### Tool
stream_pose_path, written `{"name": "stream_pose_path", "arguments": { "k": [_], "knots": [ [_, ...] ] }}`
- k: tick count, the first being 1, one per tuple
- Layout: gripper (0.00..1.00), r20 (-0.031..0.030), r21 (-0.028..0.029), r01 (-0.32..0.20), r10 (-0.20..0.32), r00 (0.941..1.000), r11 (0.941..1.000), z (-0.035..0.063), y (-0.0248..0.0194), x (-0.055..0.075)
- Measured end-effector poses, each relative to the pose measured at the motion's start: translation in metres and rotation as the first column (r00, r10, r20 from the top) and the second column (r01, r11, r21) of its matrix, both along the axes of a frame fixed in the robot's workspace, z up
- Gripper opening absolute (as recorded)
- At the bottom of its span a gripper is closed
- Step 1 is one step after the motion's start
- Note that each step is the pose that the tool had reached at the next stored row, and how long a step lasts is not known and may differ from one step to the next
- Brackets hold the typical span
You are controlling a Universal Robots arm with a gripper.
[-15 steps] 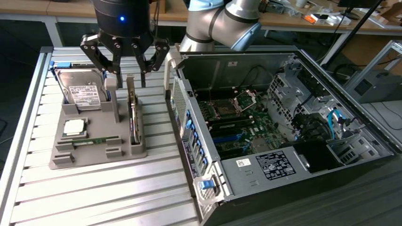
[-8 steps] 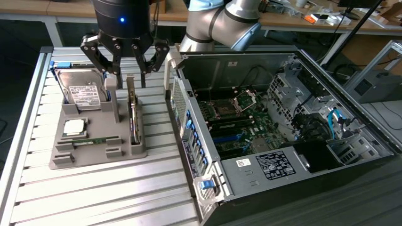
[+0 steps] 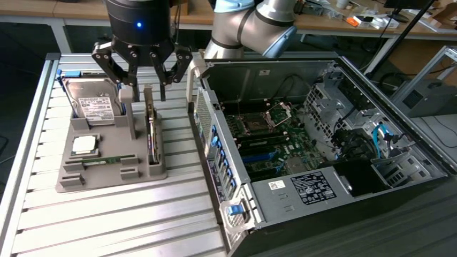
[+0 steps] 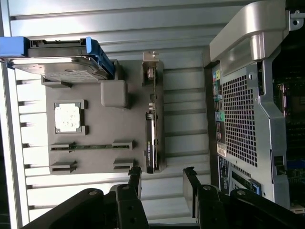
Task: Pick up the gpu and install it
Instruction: 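Pick up the gpu and move the gpu toward the slot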
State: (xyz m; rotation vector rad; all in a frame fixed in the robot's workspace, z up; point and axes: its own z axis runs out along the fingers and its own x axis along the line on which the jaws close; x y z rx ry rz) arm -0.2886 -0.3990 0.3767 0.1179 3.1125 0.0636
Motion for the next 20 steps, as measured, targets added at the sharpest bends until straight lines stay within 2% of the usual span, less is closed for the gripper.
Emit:
{"name": "stream_pose_path", "arguments": {
  "k": [20],
  "knots": [
    [0.48,0.0,0.0,0.0,0.0,1.0,1.0,-0.0073,0.0,-0.0012]
  ]
}}
